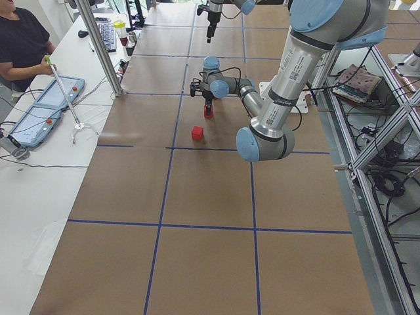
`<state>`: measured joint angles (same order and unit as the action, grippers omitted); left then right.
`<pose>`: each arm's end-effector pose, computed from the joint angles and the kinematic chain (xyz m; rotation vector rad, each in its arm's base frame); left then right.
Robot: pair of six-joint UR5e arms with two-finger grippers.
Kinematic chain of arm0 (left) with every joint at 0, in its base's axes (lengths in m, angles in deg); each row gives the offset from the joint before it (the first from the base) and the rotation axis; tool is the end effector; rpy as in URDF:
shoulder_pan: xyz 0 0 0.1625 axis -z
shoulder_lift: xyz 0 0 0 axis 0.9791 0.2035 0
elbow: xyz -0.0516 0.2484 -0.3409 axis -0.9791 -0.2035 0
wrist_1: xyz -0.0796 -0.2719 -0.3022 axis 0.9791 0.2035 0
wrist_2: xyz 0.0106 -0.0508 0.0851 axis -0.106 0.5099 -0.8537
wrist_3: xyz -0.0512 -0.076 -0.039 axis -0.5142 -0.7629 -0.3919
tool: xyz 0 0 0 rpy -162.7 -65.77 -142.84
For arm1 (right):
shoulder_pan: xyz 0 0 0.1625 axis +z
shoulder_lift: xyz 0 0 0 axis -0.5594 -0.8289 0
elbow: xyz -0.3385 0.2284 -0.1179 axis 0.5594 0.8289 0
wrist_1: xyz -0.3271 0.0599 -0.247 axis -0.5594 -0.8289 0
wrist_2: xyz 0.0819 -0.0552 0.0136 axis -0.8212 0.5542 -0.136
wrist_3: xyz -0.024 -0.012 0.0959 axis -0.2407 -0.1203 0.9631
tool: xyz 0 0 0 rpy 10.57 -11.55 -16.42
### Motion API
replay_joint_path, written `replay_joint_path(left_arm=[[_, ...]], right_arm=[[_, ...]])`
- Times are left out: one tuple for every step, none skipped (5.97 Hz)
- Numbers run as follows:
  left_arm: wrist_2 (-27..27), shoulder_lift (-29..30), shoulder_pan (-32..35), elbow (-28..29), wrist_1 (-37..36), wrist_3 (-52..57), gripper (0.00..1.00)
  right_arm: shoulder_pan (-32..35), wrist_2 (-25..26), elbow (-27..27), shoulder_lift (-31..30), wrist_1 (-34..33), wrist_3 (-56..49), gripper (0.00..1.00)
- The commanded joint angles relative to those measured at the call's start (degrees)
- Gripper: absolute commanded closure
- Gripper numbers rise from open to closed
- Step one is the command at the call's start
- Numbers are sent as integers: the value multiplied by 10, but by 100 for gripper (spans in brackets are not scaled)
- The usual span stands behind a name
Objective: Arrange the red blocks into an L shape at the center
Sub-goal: 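Lower the left gripper onto the nearer-center red cube and grasp it, then carry the cube with the left gripper beside the center cube, farther from the robot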
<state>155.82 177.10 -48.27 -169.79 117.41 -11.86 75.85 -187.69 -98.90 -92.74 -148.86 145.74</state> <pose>0.5421 -0.4330 0.2734 0.0624 0.8372 -0.0840 -0.3157 -0.4130 0.2926 0.0728 -0.8526 0.2686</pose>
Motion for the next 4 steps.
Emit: replay_joint_path(left_arm=[[-6,30,0,2,-1,1,100],[-31,85,-1,59,-2,1,100],[-34,126,-2,110,-2,1,100],[-35,139,-3,120,-2,1,100]], right_arm=[[2,1,-2,0,0,0,0],[1,5,-1,0,0,0,0],[1,16,0,-1,0,0,0],[0,18,1,-1,0,1,0]])
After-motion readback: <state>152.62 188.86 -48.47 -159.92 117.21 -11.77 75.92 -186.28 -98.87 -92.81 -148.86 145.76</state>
